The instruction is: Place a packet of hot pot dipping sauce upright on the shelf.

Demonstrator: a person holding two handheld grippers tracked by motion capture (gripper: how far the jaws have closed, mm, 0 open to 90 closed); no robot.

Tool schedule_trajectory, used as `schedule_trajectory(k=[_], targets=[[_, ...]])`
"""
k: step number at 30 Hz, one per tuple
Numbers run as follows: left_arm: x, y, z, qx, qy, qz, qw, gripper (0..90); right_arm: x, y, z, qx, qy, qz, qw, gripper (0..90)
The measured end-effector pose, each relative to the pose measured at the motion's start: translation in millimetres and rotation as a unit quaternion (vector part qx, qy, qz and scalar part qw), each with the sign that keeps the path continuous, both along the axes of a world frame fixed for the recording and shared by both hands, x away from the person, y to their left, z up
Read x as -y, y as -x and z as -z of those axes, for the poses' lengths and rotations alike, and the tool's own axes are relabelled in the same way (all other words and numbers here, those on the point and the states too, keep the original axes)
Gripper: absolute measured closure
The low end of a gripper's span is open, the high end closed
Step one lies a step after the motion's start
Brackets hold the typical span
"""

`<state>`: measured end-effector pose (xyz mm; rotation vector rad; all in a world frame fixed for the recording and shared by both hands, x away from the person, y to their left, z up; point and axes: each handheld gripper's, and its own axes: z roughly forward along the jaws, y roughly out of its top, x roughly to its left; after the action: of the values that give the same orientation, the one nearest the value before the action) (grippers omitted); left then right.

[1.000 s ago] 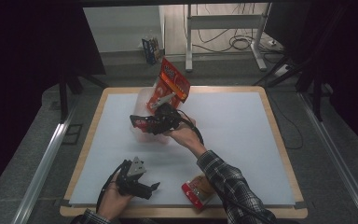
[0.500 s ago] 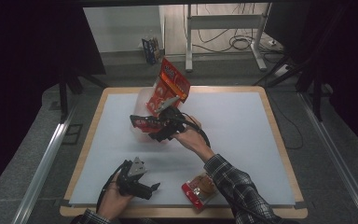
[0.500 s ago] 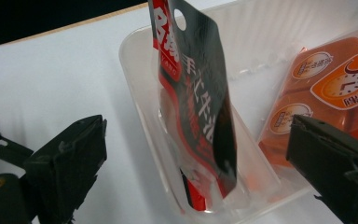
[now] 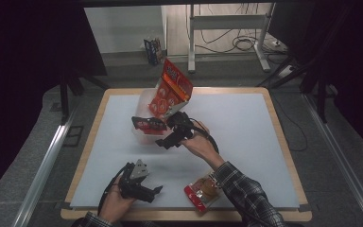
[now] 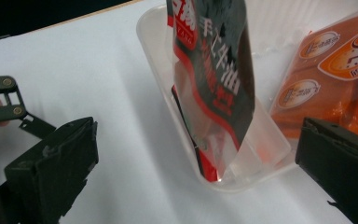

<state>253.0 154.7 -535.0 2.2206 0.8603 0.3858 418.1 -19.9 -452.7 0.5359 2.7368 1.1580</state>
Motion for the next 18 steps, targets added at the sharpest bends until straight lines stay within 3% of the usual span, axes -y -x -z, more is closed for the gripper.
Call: schedule_trajectory(k=[8,18], targets=[[0.7,0.2,0.6,0.004,-0.006,0.004,1.0,2.7,11.9,7.1,1.2,0.005,-0.003,0.003,1.0,0.0],[1.6,0.4,1.3,0.005,-0.01,0.006,0.9999,2.6,20.2,21.7,5.4,-0.004,-0.01,0.005,0.9999,0.0]])
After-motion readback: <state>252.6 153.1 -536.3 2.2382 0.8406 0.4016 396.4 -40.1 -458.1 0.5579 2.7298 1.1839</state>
